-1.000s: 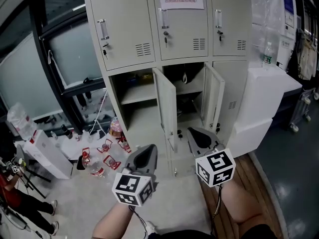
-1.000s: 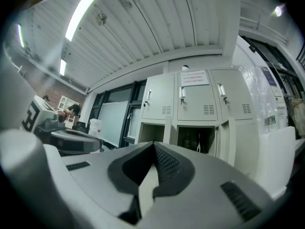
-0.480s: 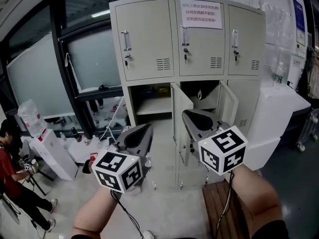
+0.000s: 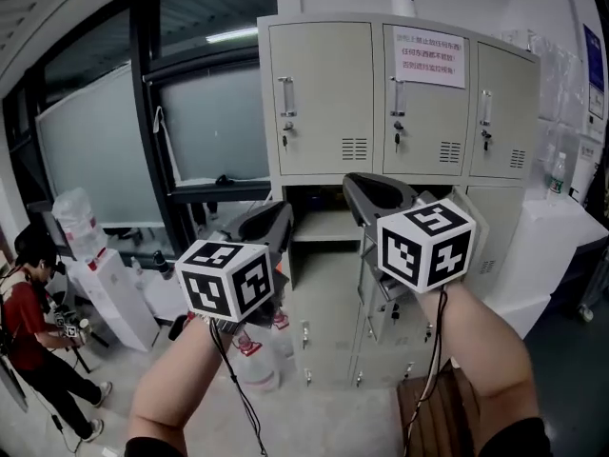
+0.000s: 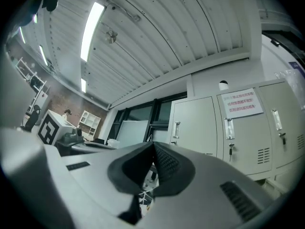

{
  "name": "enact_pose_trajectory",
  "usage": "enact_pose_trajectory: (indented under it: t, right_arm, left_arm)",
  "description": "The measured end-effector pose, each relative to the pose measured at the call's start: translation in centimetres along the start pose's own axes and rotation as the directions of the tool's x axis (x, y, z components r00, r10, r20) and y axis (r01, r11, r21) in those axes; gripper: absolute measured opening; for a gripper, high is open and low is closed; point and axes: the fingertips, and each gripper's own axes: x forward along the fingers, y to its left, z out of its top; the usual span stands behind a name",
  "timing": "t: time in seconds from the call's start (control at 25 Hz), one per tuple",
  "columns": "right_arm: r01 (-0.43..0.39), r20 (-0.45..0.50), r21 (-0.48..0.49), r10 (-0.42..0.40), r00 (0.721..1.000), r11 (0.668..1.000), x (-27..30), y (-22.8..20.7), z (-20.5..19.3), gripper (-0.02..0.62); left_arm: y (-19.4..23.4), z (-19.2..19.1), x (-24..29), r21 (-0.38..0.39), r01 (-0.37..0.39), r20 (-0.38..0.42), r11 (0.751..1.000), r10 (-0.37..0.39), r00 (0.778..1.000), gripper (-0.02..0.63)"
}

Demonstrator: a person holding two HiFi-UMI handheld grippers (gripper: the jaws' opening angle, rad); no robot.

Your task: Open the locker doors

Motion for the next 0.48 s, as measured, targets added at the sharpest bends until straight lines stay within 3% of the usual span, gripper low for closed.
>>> enact_pose_trajectory:
  t: [0.24,0.48]
  right_arm:
    - [0.011,0.003,0.028,-0.011,1.0,1.0,5.0,0.0,0.9,0.002]
    - [0.053,-0.006,0.051,-0.053,0.999,0.997,9.7,-0.6,0.4,0.009]
  left_arm:
    - [4.3,1.3,0.5,-0.014,-0.001,0.018,1.0,0.001,1.0,0.0]
    - [8.2,1.3,1.5,-0.042,0.045,0.015,0.998,-0.044,0.999,0.001]
